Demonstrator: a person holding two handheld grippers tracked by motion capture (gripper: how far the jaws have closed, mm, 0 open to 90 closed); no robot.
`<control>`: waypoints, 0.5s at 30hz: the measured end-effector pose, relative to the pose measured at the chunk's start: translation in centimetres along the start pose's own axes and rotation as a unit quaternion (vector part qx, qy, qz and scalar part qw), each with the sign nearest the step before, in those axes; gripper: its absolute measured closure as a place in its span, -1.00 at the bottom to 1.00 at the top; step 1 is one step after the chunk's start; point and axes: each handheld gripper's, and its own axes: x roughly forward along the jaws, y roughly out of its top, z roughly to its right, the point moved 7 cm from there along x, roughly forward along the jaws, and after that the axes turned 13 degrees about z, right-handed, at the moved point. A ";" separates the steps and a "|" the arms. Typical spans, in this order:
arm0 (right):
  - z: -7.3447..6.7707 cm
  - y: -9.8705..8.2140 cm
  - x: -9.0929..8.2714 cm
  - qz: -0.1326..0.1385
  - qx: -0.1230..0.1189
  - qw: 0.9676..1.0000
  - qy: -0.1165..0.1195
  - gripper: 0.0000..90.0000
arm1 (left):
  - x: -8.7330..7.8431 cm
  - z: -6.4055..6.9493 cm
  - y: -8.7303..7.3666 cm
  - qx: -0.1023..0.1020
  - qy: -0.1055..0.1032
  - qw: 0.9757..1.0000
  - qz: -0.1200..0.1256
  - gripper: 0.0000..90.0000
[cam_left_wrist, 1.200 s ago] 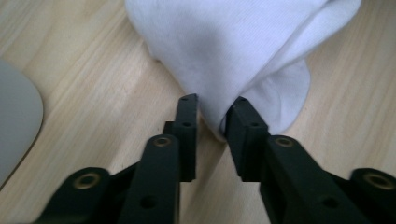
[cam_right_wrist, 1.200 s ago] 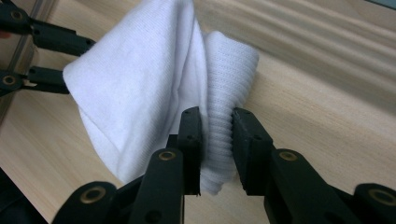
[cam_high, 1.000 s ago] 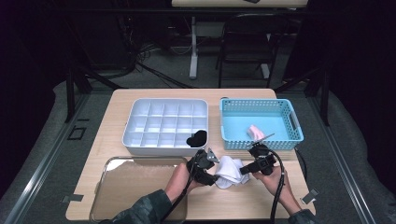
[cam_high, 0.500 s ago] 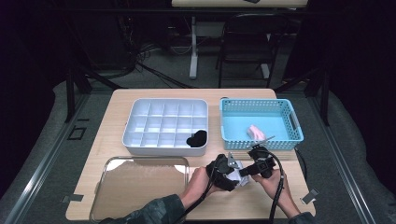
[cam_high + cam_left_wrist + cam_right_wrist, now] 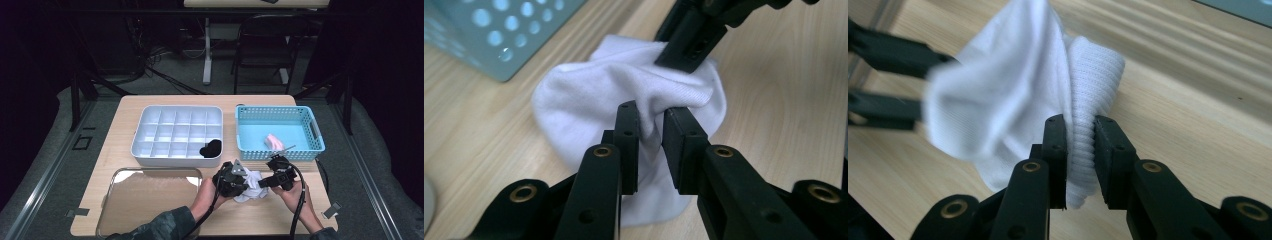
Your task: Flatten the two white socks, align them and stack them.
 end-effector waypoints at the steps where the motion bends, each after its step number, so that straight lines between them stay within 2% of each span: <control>1: 0.2 0.0 -0.1 0.000 -0.003 1.000 -0.004 0.70 | -0.3 -0.3 -0.1 -0.004 0.002 1.000 0.002 0.71; 3: 0.4 0.0 -0.2 0.004 -0.002 1.000 -0.001 0.70 | -0.8 -0.9 -0.4 -0.022 0.003 1.000 0.006 0.71; 4: 0.4 0.0 -0.2 0.007 0.007 1.000 0.002 0.70 | -0.9 -1.2 -0.5 -0.026 0.005 1.000 0.005 0.71; 5: 0.7 -0.1 -0.3 -0.001 -0.002 1.000 -0.004 0.70 | -1.0 -1.3 -0.7 -0.031 0.006 0.999 0.005 0.71; 6: 0.6 -0.1 -0.3 0.004 0.005 1.000 0.002 0.70 | -1.2 -1.5 -0.8 -0.036 0.005 0.999 0.004 0.71; 8: 1.0 -0.2 -0.3 -0.002 -0.007 1.000 -0.009 0.70 | -1.3 -1.6 -1.2 -0.038 0.006 0.999 -0.001 0.71; 10: 0.9 -0.2 -0.4 0.001 0.001 1.000 -0.005 0.70 | -1.5 -1.7 -1.5 -0.044 0.006 0.999 -0.002 0.72; 12: 1.3 -0.3 -0.6 -0.006 -0.011 1.000 -0.014 0.70 | -1.7 -1.9 -1.7 -0.053 0.007 0.999 -0.001 0.73; 13: 1.2 -0.3 -0.6 -0.003 -0.003 1.000 -0.009 0.70 | -1.8 -2.0 -1.7 -0.054 0.008 0.999 -0.003 0.73; 15: 1.5 -0.4 -0.7 -0.009 -0.013 1.000 -0.016 0.70 | -2.1 -2.3 -1.9 -0.060 0.011 0.998 -0.002 0.73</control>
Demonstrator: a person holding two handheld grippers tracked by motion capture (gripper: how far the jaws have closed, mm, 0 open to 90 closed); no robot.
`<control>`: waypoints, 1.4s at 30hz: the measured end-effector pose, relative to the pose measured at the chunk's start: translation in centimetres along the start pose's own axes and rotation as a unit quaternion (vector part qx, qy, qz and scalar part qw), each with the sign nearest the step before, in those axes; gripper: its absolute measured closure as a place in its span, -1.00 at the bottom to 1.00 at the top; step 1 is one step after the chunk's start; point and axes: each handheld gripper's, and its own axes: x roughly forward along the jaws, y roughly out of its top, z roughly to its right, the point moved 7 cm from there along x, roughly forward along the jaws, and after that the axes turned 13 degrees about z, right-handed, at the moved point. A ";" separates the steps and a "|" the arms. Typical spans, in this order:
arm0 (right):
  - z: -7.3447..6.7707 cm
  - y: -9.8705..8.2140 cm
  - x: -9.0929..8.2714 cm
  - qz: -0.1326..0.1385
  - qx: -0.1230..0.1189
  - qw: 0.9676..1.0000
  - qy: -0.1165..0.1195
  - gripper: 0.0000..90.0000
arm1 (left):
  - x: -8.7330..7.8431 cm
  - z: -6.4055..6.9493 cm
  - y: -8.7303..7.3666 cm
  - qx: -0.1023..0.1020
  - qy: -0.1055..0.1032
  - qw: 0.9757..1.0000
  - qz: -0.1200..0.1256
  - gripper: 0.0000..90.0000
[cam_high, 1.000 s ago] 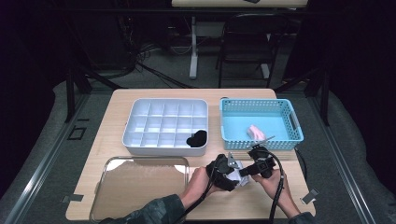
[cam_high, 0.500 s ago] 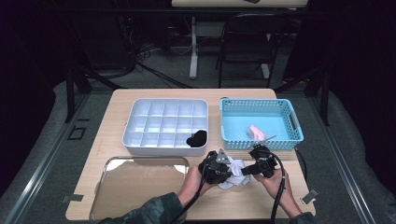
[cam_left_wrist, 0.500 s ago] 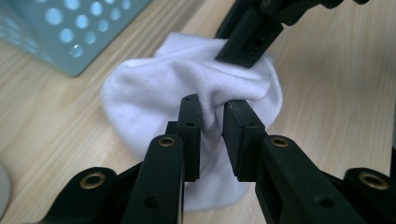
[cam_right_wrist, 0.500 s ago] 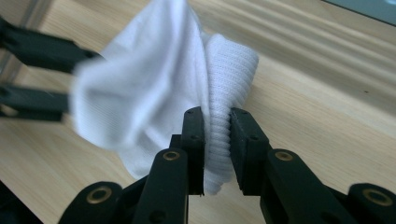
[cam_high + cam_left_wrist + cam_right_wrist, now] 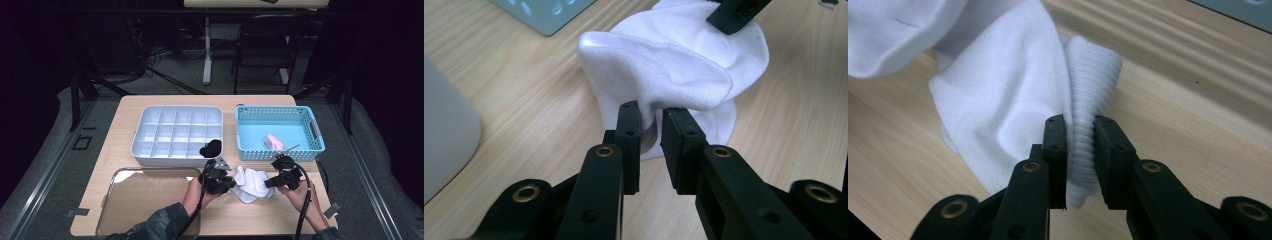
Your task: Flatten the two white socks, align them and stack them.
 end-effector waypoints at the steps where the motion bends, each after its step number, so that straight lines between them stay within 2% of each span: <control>1: 0.0 0.0 0.0 0.001 0.002 1.000 0.000 0.70 | -0.1 -0.1 -0.1 -0.001 0.001 1.000 -0.001 0.74; 6: 0.4 -0.2 -0.2 -0.007 -0.001 1.000 0.001 0.70 | -0.5 -0.5 -1.2 -0.016 0.002 1.000 -0.014 0.74; 7: 0.4 -0.2 0.0 0.008 0.014 1.000 -0.001 0.69 | -0.6 -0.7 -1.4 -0.019 0.003 1.000 -0.017 0.73; 8: 0.8 -0.2 -0.3 -0.015 -0.006 1.000 -0.004 0.69 | -0.6 -0.8 -1.6 -0.021 0.008 1.000 -0.020 0.73; 9: 0.8 -0.2 -0.3 -0.008 0.000 1.000 -0.002 0.69 | -0.7 -0.9 -1.8 -0.025 0.002 0.999 -0.024 0.73; 11: 1.1 -0.2 -0.5 -0.014 -0.008 1.000 -0.007 0.69 | -0.7 -1.0 -2.2 -0.027 0.005 0.999 -0.032 0.70; 13: 1.3 -0.2 -0.6 -0.018 -0.015 1.000 -0.009 0.67 | -0.7 -1.0 -2.5 -0.031 -0.003 0.999 -0.044 0.64; 14: 1.2 -0.2 -0.5 -0.010 -0.006 1.000 -0.003 0.66 | -0.8 -1.0 -2.6 -0.031 -0.004 0.998 -0.047 0.60; 16: 1.6 -0.3 -0.6 -0.022 -0.017 1.000 -0.006 0.63 | -0.9 -1.0 -2.6 -0.027 -0.003 0.998 -0.053 0.51; 17: 1.5 -0.3 -0.5 -0.017 -0.010 1.000 0.001 0.60 | -1.1 -1.0 -2.5 -0.020 0.007 0.998 -0.052 0.44; 19: 1.8 -0.3 -0.6 -0.019 -0.013 1.000 0.001 0.51 | -1.5 -0.9 -2.2 0.000 0.016 0.999 -0.052 0.27; 21: 1.7 -0.3 -0.6 -0.012 -0.001 1.000 0.007 0.37 | -2.0 -0.8 -1.8 0.011 0.025 0.999 -0.046 0.12; 22: 1.8 -0.3 -0.6 -0.011 0.002 1.000 0.000 0.35 | -2.2 -0.8 -1.6 0.016 0.031 0.999 -0.042 0.07; 24: 1.7 -0.4 -0.5 -0.014 0.008 1.000 0.010 0.21 | -2.6 -1.1 -1.3 0.028 0.047 0.998 -0.036 0.02; 26: 1.5 -0.5 -0.5 -0.014 0.023 1.000 0.007 0.15 | -2.8 -1.6 -1.2 0.028 0.057 0.997 -0.034 -0.02; 29: 1.3 -0.7 -0.3 -0.026 0.027 0.999 0.003 0.06 | -2.5 -2.2 -1.0 0.035 0.069 0.996 -0.036 -0.03; 30: 1.2 -0.7 -0.1 -0.026 0.028 0.999 0.002 0.10 | -2.3 -2.3 -1.0 0.038 0.072 0.996 -0.037 -0.03; 31: 1.2 -0.9 -0.1 -0.038 0.018 0.999 0.003 0.19 | -2.1 -2.4 -0.9 0.040 0.070 0.996 -0.039 -0.01; 32: 1.1 -0.9 0.2 -0.029 0.026 0.999 -0.004 0.31 | -1.7 -2.4 -0.9 0.043 0.068 0.996 -0.044 0.02; 33: 1.2 -0.9 0.1 -0.034 0.017 0.999 -0.008 0.40 | -1.3 -2.5 -0.8 0.045 0.068 0.996 -0.048 0.02; 34: 1.1 -0.9 0.1 -0.030 0.018 0.999 -0.012 0.47 | -0.9 -2.5 -0.7 0.047 0.066 0.995 -0.054 0.03; 35: 1.3 -0.8 -0.2 -0.039 0.007 0.999 -0.008 0.53 | -0.5 -2.4 -0.7 0.048 0.061 0.995 -0.061 0.04; 38: 1.4 -0.8 -0.2 -0.038 0.001 0.999 -0.008 0.58 | 0.8 -2.4 -0.7 0.054 0.062 0.994 -0.075 0.05; 39: 1.2 -0.8 -0.2 -0.036 0.003 0.999 0.000 0.59 | 1.1 -2.4 -0.9 0.054 0.061 0.993 -0.080 0.06; 40: 1.3 -0.8 -0.2 -0.038 -0.004 0.999 -0.004 0.59 | 1.3 -2.5 -1.1 0.051 0.062 0.993 -0.085 0.08; 41: 1.2 -0.8 -0.1 -0.028 0.004 1.000 -0.008 0.60 | 1.5 -2.6 -1.2 0.048 0.061 0.993 -0.088 0.09; 42: 1.3 -0.8 -0.3 -0.039 -0.009 0.999 -0.003 0.61 | 1.7 -2.7 -1.3 0.047 0.062 0.993 -0.093 0.10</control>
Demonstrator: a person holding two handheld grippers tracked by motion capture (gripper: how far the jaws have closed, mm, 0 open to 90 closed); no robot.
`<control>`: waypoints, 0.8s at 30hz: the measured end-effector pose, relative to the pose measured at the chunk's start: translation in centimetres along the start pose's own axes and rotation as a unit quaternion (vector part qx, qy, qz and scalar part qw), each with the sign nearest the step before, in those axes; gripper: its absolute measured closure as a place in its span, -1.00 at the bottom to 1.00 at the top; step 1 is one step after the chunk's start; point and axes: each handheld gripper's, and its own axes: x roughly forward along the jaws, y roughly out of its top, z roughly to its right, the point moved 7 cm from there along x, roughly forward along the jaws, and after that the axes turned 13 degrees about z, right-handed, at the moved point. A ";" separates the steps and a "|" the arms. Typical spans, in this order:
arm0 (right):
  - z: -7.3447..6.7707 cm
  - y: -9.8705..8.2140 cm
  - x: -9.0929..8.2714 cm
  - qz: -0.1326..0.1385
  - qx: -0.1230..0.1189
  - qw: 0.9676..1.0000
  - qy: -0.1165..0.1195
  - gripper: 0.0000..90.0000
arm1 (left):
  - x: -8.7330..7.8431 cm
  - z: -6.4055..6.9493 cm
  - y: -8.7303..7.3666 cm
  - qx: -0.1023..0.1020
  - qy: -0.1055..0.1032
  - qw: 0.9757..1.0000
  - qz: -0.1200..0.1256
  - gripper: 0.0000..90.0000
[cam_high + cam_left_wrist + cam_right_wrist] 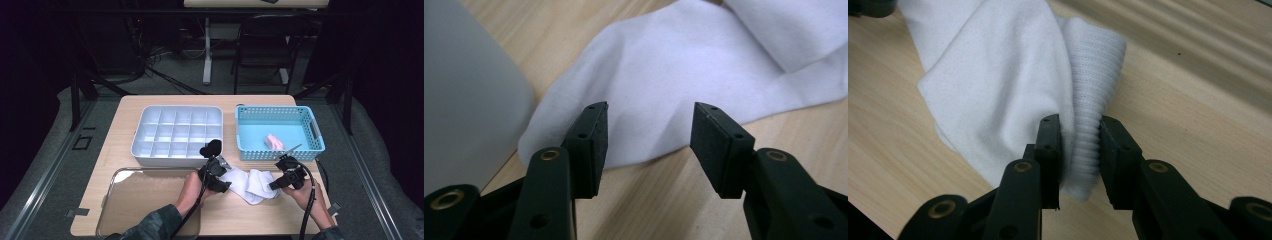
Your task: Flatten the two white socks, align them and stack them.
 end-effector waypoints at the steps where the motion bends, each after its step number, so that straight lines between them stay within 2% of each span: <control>1: 0.0 0.0 0.0 0.000 -0.001 1.000 0.001 0.61 | 0.1 -0.1 -0.1 -0.001 0.001 1.000 -0.002 0.12; 3: 0.0 0.0 0.0 -0.001 -0.004 1.000 0.003 0.61 | 0.3 -0.2 -0.1 -0.004 0.003 1.000 -0.001 0.17; 6: 0.1 0.0 -0.1 -0.005 -0.006 1.000 0.004 0.61 | 0.3 -0.2 -0.1 0.000 0.002 1.000 0.000 0.38; 7: 0.1 0.0 -0.2 -0.003 -0.005 1.000 0.009 0.61 | 0.3 0.0 -0.1 0.007 -0.005 1.000 -0.002 0.46; 10: 0.5 0.1 -0.3 0.000 -0.003 1.000 -0.004 0.61 | 0.3 0.5 -0.1 0.011 -0.007 1.000 0.002 0.70; 12: 0.7 0.1 -0.3 0.003 -0.006 1.000 -0.008 0.61 | 0.3 0.9 -0.1 0.011 -0.016 1.000 0.002 0.78; 14: 0.7 0.2 -0.5 0.005 -0.011 1.000 -0.006 0.61 | 0.3 1.2 -0.1 0.002 -0.026 1.000 0.003 0.81; 16: 0.9 0.2 -0.5 0.012 -0.007 1.000 -0.018 0.61 | 0.2 1.7 -0.1 -0.004 -0.037 0.999 0.000 0.82; 17: 1.2 0.2 -0.7 -0.002 -0.017 1.000 -0.020 0.60 | 0.2 2.0 -0.2 -0.008 -0.043 0.999 0.001 0.82; 20: 1.7 0.1 -0.8 0.003 -0.007 1.000 -0.026 0.57 | 0.2 2.9 -0.2 -0.023 -0.063 0.998 0.003 0.81; 21: 1.9 0.1 -0.8 0.004 -0.008 0.999 -0.038 0.55 | 0.3 3.3 -0.3 -0.025 -0.068 0.997 0.007 0.81; 24: 2.3 0.2 -0.8 0.007 -0.009 0.999 -0.051 0.48 | 0.2 4.2 -0.3 -0.023 -0.081 0.996 0.009 0.74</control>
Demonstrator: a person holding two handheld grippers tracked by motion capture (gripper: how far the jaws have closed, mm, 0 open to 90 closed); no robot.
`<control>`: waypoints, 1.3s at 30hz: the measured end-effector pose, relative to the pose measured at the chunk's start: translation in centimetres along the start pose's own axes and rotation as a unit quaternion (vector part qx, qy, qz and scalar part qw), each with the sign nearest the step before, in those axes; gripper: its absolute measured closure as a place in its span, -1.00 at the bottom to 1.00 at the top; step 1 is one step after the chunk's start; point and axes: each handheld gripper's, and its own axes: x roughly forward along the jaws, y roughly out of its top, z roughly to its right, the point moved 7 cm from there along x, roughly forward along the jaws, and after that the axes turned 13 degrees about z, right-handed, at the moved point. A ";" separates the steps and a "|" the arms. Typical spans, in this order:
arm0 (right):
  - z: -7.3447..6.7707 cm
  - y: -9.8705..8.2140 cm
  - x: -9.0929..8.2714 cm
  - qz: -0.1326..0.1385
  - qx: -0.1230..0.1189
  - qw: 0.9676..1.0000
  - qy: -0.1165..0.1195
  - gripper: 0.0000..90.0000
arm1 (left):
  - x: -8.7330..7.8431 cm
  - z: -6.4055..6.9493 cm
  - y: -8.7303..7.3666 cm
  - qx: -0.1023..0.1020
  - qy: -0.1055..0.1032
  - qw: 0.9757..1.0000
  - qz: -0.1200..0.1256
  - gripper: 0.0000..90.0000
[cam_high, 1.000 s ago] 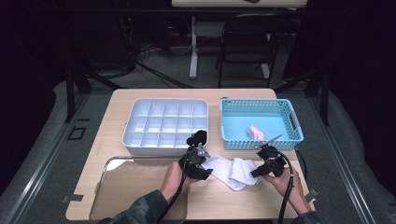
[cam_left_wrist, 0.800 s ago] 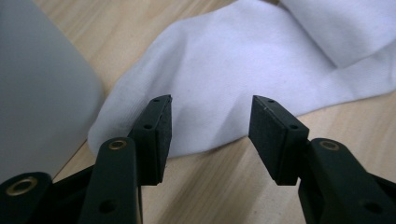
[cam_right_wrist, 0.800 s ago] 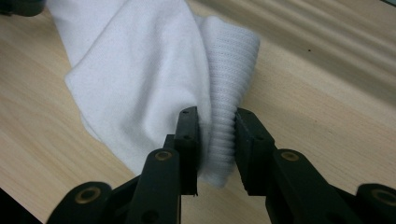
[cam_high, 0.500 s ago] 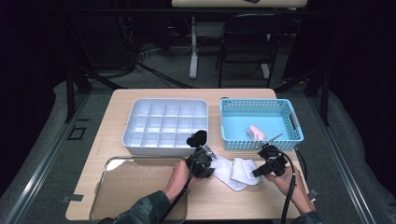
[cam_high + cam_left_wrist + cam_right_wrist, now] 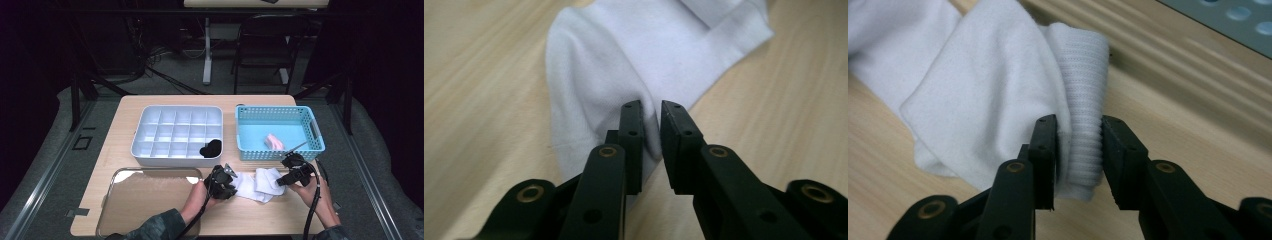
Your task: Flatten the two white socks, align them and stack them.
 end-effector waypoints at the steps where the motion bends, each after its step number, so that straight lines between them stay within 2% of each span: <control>1: 0.1 0.0 0.0 0.003 0.002 1.000 -0.004 0.41 | -0.1 0.2 0.0 0.001 0.002 1.000 -0.003 0.70; 3: 0.3 0.1 0.0 0.009 0.000 1.000 -0.006 0.34 | -0.4 0.2 0.0 -0.003 -0.007 1.000 -0.001 0.60; 6: 0.3 0.1 -0.3 0.011 0.005 1.000 -0.003 0.21 | -1.3 -0.1 0.5 -0.009 -0.003 1.000 0.011 0.40; 8: 0.3 0.2 -0.6 0.017 0.015 1.000 0.001 0.16 | -2.2 -0.8 0.9 -0.003 0.018 1.000 0.023 0.25; 10: 0.0 0.2 -0.9 0.016 0.022 1.000 0.011 0.08 | -2.8 -1.7 1.3 -0.009 0.036 0.999 0.036 0.19; 12: -0.1 0.2 -1.0 0.009 0.026 0.999 0.017 0.04 | -3.0 -2.7 1.4 -0.007 0.055 0.998 0.036 0.09; 13: -0.4 0.2 -0.8 0.020 0.036 0.999 0.017 0.03 | -3.0 -3.0 1.4 -0.006 0.065 0.997 0.034 0.06; 14: -0.3 0.1 -0.8 0.005 0.031 0.999 0.020 0.03 | -2.8 -3.3 1.3 -0.006 0.068 0.997 0.028 0.04; 16: -0.3 -0.2 -0.4 -0.003 0.034 0.999 0.020 0.05 | -2.4 -3.6 1.0 -0.011 0.068 0.998 0.014 0.06; 18: -0.3 -0.4 0.0 -0.017 0.032 0.999 0.022 0.15 | -1.9 -3.9 0.7 -0.008 0.075 0.997 0.004 0.12; 19: -0.1 -0.5 0.1 -0.018 0.030 0.999 0.012 0.21 | -1.7 -4.0 0.5 -0.009 0.078 0.997 -0.002 0.16; 20: 0.0 -0.6 0.2 -0.024 0.025 0.999 0.014 0.27 | -1.6 -4.1 0.4 -0.009 0.076 0.997 -0.003 0.21; 23: 0.1 -0.5 0.1 -0.015 0.026 0.999 0.013 0.44 | -1.5 -4.0 0.2 -0.009 0.071 0.997 -0.004 0.43; 24: 0.2 -0.5 0.0 -0.018 0.018 1.000 0.014 0.46 | -1.4 -4.0 0.1 -0.010 0.068 0.998 -0.004 0.52; 27: 0.3 -0.3 0.0 -0.012 0.009 1.000 0.004 0.46 | -1.3 -3.8 0.0 -0.014 0.057 0.998 -0.001 0.64; 29: 0.6 -0.2 0.2 0.004 0.006 1.000 -0.012 0.45 | -1.2 -3.6 0.0 -0.014 0.054 0.998 -0.001 0.67; 30: 0.8 -0.2 0.0 -0.004 0.000 1.000 -0.012 0.44 | -1.2 -3.5 -0.1 -0.014 0.050 0.999 -0.004 0.69; 34: 1.4 -0.1 -0.1 0.004 0.001 1.000 -0.029 0.36 | -1.1 -3.0 -0.3 -0.017 0.042 0.999 -0.006 0.71; 35: 1.4 0.0 0.0 0.016 0.010 0.999 -0.031 0.33 | -1.1 -2.8 -0.4 -0.016 0.041 0.999 -0.008 0.71; 37: 1.5 0.0 -0.4 0.012 0.007 1.000 -0.027 0.29 | -1.2 -2.6 -0.4 -0.015 0.040 0.999 -0.008 0.68; 38: 1.3 0.2 -0.6 0.026 0.020 0.999 -0.022 0.29 | -1.3 -2.6 -0.3 -0.014 0.040 0.999 -0.007 0.64; 39: 1.1 0.3 -1.0 0.028 0.021 0.999 -0.011 0.30 | -1.4 -2.6 -0.3 -0.014 0.042 0.999 -0.005 0.59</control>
